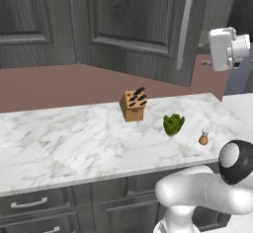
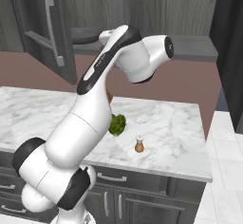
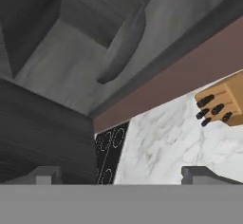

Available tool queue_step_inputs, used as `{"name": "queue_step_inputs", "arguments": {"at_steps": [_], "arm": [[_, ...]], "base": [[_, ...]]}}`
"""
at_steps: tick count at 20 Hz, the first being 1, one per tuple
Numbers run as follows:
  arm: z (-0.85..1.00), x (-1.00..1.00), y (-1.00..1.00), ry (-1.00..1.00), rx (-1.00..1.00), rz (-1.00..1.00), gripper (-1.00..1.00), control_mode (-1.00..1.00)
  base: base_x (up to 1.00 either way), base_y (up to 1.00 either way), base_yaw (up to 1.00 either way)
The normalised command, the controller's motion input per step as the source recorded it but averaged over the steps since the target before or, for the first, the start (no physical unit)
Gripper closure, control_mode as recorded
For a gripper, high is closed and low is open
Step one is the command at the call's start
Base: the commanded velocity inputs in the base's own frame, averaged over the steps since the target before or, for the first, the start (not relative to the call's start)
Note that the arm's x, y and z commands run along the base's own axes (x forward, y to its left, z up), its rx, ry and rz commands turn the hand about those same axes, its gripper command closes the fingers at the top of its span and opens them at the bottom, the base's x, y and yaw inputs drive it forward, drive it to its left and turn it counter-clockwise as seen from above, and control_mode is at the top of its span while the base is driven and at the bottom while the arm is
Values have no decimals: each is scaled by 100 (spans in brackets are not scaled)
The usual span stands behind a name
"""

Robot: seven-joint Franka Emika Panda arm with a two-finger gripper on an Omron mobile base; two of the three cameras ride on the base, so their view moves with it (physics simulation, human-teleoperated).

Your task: Pick the pan from the cabinet and place it on the stove. Then turn on the stove burner for the pan.

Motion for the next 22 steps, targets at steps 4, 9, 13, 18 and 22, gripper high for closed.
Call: {"name": "queue_step_inputs", "arguments": {"at_steps": [4, 9, 13, 18, 22], "arm": [[-10, 27, 27, 19, 12, 13, -100, -100], [-1, -14, 51, 13, 7, 7, -100, -100], [0, -46, 64, 8, 2, 7, -100, -100], [0, -62, 69, 5, 1, 10, -100, -100], [-1, -83, 60, 0, 1, 13, -100, -100]], "base": [[0, 0, 0], [0, 0, 0], [0, 0, 0], [0, 0, 0], [0, 0, 0]]}}
